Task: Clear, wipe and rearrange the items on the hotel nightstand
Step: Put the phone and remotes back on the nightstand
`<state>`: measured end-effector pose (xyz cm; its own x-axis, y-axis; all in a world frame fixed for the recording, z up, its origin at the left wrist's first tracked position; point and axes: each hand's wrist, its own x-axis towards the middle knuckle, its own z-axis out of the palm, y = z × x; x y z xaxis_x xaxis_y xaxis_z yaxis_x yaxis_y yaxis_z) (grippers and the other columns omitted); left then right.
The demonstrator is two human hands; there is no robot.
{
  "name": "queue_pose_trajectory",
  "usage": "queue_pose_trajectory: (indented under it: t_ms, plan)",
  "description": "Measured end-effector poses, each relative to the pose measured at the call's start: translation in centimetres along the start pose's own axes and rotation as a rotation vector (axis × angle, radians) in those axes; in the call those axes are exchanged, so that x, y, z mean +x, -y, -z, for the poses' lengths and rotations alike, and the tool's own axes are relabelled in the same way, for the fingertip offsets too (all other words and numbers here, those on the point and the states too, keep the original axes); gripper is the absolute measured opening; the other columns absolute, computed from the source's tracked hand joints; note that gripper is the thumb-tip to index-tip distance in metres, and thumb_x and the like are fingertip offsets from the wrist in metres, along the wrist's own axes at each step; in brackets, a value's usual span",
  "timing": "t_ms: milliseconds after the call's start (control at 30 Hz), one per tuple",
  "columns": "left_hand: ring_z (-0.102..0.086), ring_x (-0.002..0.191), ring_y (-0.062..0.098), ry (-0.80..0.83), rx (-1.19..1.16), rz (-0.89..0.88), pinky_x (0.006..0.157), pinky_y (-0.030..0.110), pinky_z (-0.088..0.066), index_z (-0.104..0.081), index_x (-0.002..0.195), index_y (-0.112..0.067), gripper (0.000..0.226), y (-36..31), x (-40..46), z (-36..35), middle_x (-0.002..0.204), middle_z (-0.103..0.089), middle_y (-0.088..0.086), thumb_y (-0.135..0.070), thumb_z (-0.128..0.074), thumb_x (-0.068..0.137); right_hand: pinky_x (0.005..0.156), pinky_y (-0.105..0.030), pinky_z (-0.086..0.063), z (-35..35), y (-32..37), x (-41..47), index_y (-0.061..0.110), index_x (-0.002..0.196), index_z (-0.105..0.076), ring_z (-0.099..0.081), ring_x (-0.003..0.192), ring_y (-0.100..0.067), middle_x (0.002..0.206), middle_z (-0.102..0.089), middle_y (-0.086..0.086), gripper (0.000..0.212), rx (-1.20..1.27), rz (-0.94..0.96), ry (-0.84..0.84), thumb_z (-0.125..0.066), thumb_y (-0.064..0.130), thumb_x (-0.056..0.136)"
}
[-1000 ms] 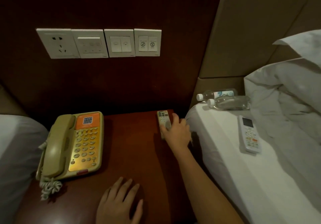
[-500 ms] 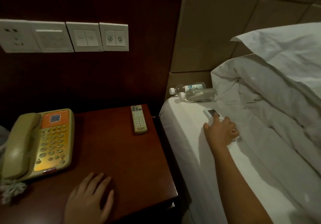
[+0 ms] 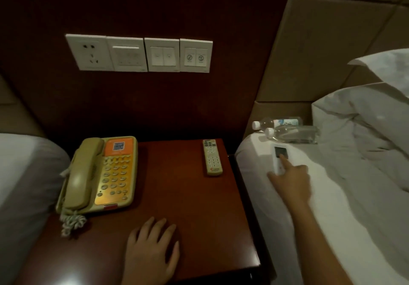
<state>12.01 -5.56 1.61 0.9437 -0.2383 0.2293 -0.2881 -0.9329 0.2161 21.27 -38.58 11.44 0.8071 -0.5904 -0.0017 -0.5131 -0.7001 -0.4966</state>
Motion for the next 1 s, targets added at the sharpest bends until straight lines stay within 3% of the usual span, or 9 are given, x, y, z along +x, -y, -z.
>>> queue_pose_trajectory:
  t_ms: [133, 267, 333, 633, 1000]
  plan:
    - [-0.067, 0.101, 0.032, -0.02, -0.006, -0.015, 0.082, 0.043, -0.042, -0.076, 0.098, -0.025, 0.039, 0.2, 0.1, -0.3, 0.107, -0.073, 0.004, -0.044, -0.051, 0.075, 0.087, -0.039, -0.045, -5.6, 8.8, -4.1, 0.028, 0.141, -0.037, -0.049, 0.111, -0.029, 0.124, -0.041, -0.011, 0.068, 0.132, 0.185, 0.07, -0.064, 0.041, 0.08]
    - [-0.068, 0.099, 0.03, -0.029, -0.023, -0.012, 0.081, 0.044, -0.044, -0.076, 0.096, -0.025, 0.038, 0.3, 0.2, -0.4, 0.107, -0.073, 0.003, -0.044, -0.055, 0.071, 0.075, -0.035, -0.047, -10.3, 14.5, -6.7, 0.025, 0.13, -0.038, -0.048, 0.104, -0.022, 0.119, -0.044, -0.006, 0.062, 0.146, 0.246, 0.108, -0.066, 0.042, 0.077]
    - [-0.068, 0.099, 0.03, -0.031, -0.023, -0.017, 0.082, 0.043, -0.043, -0.076, 0.097, -0.025, 0.039, 0.3, 0.2, -0.5, 0.107, -0.073, 0.002, -0.045, -0.055, 0.071, 0.079, -0.034, -0.044, -12.0, 15.8, -6.9, 0.021, 0.123, -0.04, -0.046, 0.104, -0.022, 0.117, -0.048, -0.007, 0.058, 0.106, 0.251, 0.067, -0.068, 0.041, 0.075]
    - [-0.068, 0.098, 0.03, -0.009, -0.001, -0.053, 0.078, 0.048, -0.052, -0.076, 0.099, -0.026, 0.043, 0.4, 0.6, -0.5, 0.105, -0.073, 0.002, -0.048, -0.054, 0.068, 0.089, -0.038, -0.039, -16.5, 18.2, -5.9, 0.012, 0.119, -0.042, -0.044, 0.11, -0.029, 0.118, -0.05, -0.013, 0.058, 0.021, 0.229, 0.026, -0.07, 0.034, 0.073]
    - [-0.065, 0.101, 0.027, -0.046, 0.002, -0.051, 0.084, 0.046, -0.046, -0.075, 0.1, -0.028, 0.041, 0.2, 0.5, -0.8, 0.106, -0.073, 0.001, -0.048, -0.055, 0.07, 0.092, -0.039, -0.037, -17.6, 16.1, -5.3, 0.011, 0.12, -0.042, -0.041, 0.113, -0.03, 0.122, -0.048, -0.015, 0.054, 0.008, 0.215, 0.002, -0.065, 0.034, 0.077]
